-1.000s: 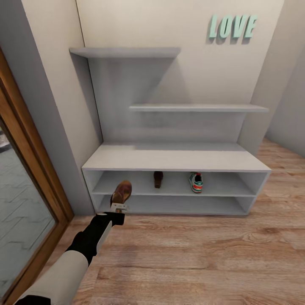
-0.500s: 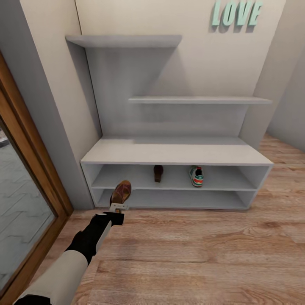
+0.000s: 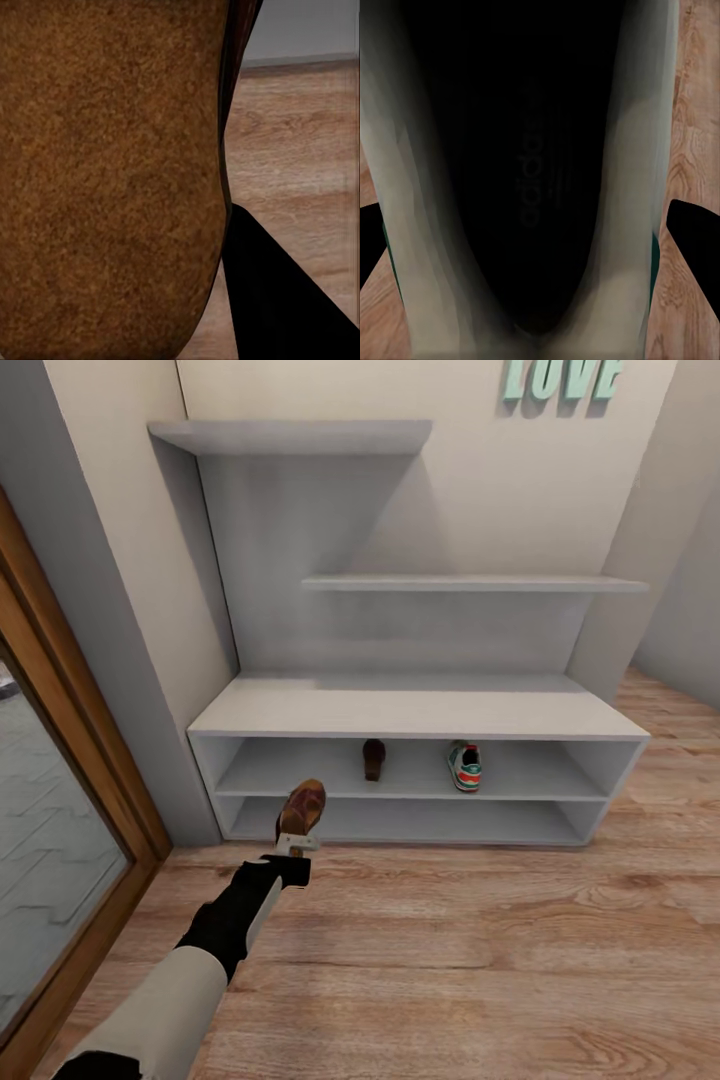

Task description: Pick up the two gym shoes and the two sandals from the corridor floor and place them onto the hallstand (shoe rack) in the corridor, making sure they are on the rack and not on the floor. Arrange them so the two gym shoes are next to each other and the two sandals are next to each other.

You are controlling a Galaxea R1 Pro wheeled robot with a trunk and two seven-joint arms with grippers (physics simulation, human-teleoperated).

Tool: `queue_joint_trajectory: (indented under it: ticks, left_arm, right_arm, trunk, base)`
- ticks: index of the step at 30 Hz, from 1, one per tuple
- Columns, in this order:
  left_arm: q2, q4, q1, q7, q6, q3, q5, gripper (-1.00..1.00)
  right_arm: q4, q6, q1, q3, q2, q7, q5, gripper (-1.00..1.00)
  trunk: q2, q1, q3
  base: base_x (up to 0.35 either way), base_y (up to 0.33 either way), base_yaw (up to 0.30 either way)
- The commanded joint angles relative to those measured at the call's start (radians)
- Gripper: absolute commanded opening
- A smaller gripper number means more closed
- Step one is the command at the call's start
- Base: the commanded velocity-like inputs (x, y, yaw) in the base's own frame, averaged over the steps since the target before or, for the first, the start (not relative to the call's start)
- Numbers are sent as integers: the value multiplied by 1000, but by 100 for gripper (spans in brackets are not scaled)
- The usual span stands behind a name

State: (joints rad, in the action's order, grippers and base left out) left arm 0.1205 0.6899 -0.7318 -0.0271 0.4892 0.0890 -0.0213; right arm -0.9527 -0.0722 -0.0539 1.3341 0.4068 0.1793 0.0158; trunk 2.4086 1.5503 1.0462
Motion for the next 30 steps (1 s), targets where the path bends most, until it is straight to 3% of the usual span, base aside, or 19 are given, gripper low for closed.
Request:
queue_joint_trajectory:
  ticks: [1,10,17,30]
  left_arm:
    - [1,2,-3,-3,6,2,-6,-100]
    - [-4,4,-4,-6,6,-5,-13,-100]
    - [-34,-7,0,-6,1,-11,-16,-100]
    - [-59,-35,-1,-1,0,-10,-16,-100]
  right_arm:
    - [-1,-6,-1,4,-1,8,2,-100]
    - [1,-1,-1,4,-3,8,-1,-100]
    - [0,-1,-1,4,-3,8,-5,-100]
    - [-1,-2,-1,2,-3,8,-7,-100]
  trunk:
    - [0,0,1]
    - [0,0,1]
    - [0,0,1]
    - [0,0,1]
  base:
    - [0,0,0]
    - [0,0,0]
    - [6,0,0]
    - [251,0,0]
